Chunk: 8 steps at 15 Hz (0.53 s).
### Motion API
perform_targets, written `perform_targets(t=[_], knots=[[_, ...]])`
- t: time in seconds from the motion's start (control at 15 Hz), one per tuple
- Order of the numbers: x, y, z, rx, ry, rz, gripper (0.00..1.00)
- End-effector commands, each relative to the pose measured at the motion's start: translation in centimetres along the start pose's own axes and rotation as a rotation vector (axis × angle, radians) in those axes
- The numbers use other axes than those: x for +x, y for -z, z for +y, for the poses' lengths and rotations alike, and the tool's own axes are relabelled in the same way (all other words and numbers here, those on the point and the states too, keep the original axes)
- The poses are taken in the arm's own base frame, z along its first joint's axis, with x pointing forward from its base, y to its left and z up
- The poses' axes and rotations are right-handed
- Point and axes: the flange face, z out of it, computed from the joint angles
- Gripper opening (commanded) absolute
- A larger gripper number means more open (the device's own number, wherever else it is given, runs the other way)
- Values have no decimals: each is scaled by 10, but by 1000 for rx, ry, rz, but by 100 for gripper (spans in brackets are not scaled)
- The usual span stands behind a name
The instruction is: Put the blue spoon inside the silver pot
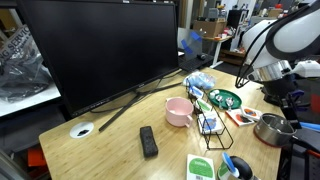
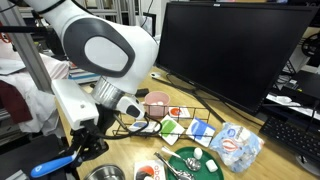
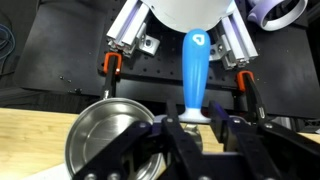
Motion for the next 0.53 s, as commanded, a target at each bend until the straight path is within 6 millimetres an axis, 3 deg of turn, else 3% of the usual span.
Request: perform_targets(t=[0.0,0.27,0.47], knots=[[-17,2,26,58,-70,-19,12],[-16,3,61,133,-128,-31,12],[-10,1,73,155,-145,-64,12]])
